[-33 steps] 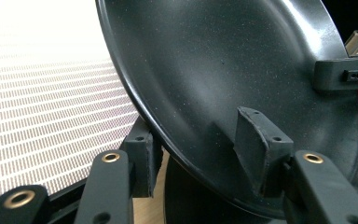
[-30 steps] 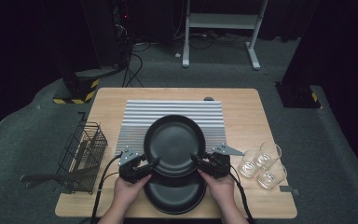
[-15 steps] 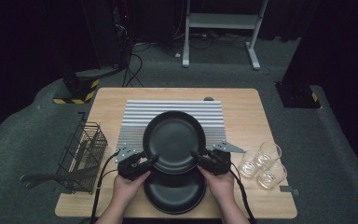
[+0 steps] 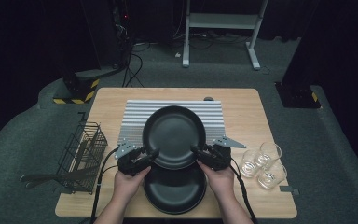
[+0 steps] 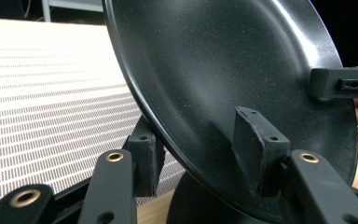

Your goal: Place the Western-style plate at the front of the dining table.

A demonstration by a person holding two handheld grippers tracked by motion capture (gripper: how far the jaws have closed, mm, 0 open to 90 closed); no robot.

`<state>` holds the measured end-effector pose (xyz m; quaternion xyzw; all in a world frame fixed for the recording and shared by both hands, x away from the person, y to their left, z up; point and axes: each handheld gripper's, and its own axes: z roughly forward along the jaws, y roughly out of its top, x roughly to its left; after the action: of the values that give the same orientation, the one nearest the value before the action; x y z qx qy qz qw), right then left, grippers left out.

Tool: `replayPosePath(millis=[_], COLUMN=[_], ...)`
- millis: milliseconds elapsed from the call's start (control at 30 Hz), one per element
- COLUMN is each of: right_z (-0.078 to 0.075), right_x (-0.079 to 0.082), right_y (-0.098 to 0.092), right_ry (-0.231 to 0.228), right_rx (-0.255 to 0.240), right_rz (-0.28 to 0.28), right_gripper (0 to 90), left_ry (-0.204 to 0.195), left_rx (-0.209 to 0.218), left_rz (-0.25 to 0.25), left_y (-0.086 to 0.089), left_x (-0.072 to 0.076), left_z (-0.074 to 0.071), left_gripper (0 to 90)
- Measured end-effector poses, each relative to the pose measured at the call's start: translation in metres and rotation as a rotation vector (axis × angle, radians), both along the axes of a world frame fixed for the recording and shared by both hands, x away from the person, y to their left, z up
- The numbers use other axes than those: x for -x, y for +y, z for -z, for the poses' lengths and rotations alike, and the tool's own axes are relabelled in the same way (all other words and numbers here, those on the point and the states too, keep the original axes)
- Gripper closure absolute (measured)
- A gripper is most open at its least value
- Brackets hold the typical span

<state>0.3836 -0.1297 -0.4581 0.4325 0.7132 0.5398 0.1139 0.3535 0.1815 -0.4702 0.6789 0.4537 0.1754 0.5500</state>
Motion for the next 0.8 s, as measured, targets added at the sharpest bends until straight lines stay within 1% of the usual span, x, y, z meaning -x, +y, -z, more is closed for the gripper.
replayPosePath(millis=[100,333,500,633,667,800], right_z=[-0.005,-0.014,-0.019,-0.021,-0.021,-0.024], right_x=[-0.002,-0.010,-0.016,-0.024,-0.026,-0.032], right_y=[0.000,0.002,0.005,0.008,0.008,0.009], right_ry=[-0.010,-0.023,-0.031,-0.024,-0.022,-0.023], right_rx=[0.003,0.011,0.022,0.023,0.021,0.017], right_rz=[0.004,0.012,0.012,0.019,0.020,0.026], right_gripper=[60.1,60.1,60.3,60.4,60.4,60.5], left_ry=[-0.008,-0.023,-0.023,-0.017,-0.025,-0.034], left_rx=[0.009,0.013,0.035,0.045,0.037,0.036], left_rz=[-0.001,0.001,-0.005,-0.006,-0.004,-0.008], left_y=[0.000,0.002,0.004,0.005,0.005,0.006], left_x=[-0.003,-0.012,-0.019,-0.026,-0.028,-0.034], left_z=[-0.003,-0.008,-0.007,-0.007,-0.008,-0.011], left_gripper=[54.0,54.0,53.9,53.8,53.8,53.8])
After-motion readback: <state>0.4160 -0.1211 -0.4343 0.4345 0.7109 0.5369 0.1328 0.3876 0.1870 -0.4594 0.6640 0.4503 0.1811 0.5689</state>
